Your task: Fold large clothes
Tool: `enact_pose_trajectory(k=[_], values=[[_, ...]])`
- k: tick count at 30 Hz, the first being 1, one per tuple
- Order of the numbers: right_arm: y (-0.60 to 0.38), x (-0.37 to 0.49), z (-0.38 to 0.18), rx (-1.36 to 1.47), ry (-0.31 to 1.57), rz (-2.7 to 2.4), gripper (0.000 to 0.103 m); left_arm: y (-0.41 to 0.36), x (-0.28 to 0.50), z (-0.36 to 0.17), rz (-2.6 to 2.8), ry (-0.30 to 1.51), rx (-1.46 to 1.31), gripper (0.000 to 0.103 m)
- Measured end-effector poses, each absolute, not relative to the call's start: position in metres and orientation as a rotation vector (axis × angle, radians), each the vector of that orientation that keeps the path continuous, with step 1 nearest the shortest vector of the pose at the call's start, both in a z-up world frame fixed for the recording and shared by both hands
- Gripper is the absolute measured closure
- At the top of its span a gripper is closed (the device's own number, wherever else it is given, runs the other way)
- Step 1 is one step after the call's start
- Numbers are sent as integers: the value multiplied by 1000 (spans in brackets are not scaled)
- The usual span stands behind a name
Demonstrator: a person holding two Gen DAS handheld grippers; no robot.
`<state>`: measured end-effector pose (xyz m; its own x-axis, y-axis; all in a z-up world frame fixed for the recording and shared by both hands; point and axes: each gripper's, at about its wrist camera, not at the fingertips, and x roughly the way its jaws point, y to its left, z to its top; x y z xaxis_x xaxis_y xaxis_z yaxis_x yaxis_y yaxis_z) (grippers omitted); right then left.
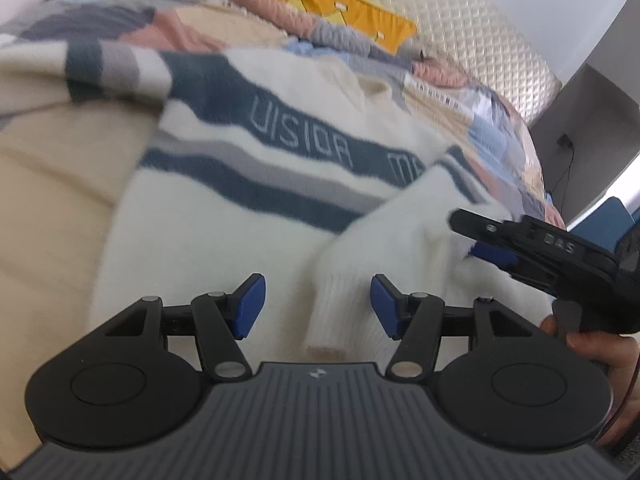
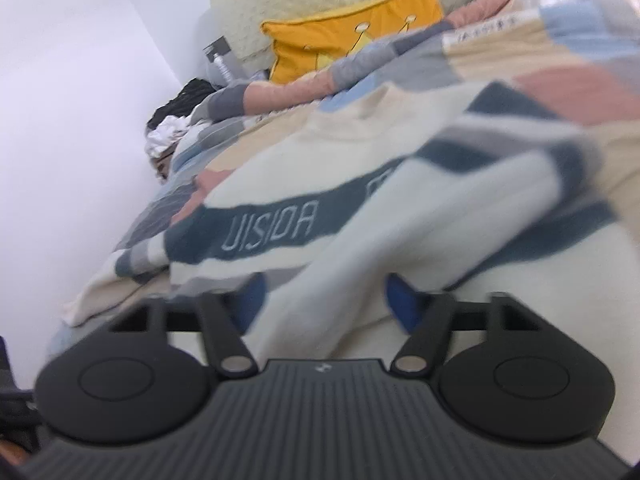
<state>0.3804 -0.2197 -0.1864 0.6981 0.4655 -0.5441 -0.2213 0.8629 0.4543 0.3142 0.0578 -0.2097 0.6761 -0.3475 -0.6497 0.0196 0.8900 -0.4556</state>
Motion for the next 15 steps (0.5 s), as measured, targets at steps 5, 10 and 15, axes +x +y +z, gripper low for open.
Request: enact_pose_trajectory(k=[5, 10, 15], values=[[-207, 383, -192, 263, 686, 397, 85, 57, 323, -220, -231, 854, -422, 39], [-224, 375, -191, 369, 707, 405, 90, 64, 322, -222, -240, 879, -461, 45], [-230, 351, -187, 384, 711, 371, 90, 61, 318, -220, -275, 888, -476, 54]])
